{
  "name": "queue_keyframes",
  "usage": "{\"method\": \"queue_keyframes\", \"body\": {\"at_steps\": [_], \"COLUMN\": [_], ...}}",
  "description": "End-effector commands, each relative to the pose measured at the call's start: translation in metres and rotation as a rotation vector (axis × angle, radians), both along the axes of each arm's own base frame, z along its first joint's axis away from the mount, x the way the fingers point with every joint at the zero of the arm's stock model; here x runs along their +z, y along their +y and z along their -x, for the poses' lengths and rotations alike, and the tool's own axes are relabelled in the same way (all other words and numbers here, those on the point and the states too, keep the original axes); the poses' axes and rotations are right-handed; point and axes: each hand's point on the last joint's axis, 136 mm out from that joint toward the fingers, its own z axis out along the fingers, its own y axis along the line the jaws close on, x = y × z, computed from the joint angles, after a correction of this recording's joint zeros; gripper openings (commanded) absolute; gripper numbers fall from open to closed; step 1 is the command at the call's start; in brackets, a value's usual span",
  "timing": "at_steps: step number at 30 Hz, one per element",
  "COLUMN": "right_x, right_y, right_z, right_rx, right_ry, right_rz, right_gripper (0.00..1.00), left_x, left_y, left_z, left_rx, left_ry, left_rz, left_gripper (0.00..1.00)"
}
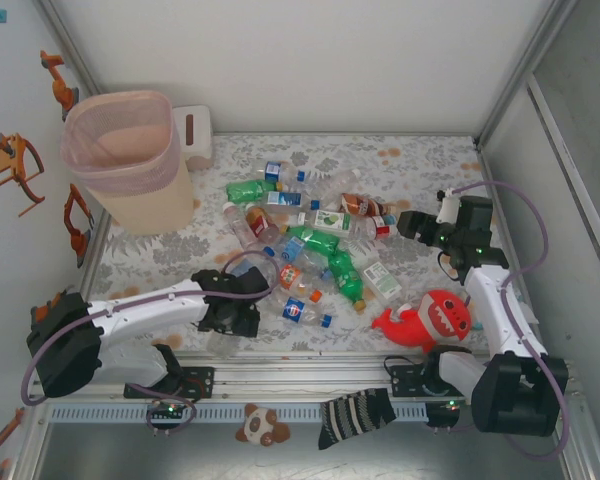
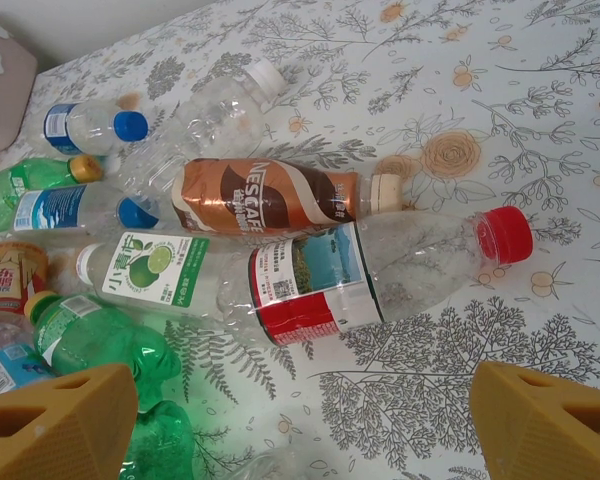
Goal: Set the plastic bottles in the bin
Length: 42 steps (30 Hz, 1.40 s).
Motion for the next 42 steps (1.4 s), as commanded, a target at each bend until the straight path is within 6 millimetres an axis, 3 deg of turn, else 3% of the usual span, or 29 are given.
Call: {"method": "queue_keyframes", "body": {"at_steps": [1,6,19,26,34,42], "right_x": [0.011,0.014,0.015,0.016,0.021,0.029], "right_y": [0.004,0.006,0.006,0.005,0.004,0.005], "right_z": [-0.002,-0.002,-0.002,-0.001,0.001,0.004], "right_rx": [0.014,0.021,0.017,0.016,0.012,0.013], "right_ry": [-0.013,-0.021,-0.024,-0.031,-0.037,-0.043], "right_rz": [-0.013,-0.021,-0.021,-0.017,-0.011,-0.011], "right_gripper": [0.85,0.85,0.85,0.85,0.85,0.85], "left_x": [-0.005,-0.005,-0.015,-0.009,0.032,0.099], "left_y": [0.003,0.001,-0.004,-0.005,-0.006,-0.010], "left_z": [0.001,-0.004,-0.008,-0.008,-0.012,-0.033], "left_rx": [0.005,0.008,0.017,0.015,0.005,-0.014], "left_ry": [0.018,0.015,0.042,0.030,-0.038,-0.190], "left_rz": [-0.007,0.011,0.035,0.052,0.123,0.245], "left_gripper": [0.79,0.73,0.72,0.61,0.58,0.57]}}
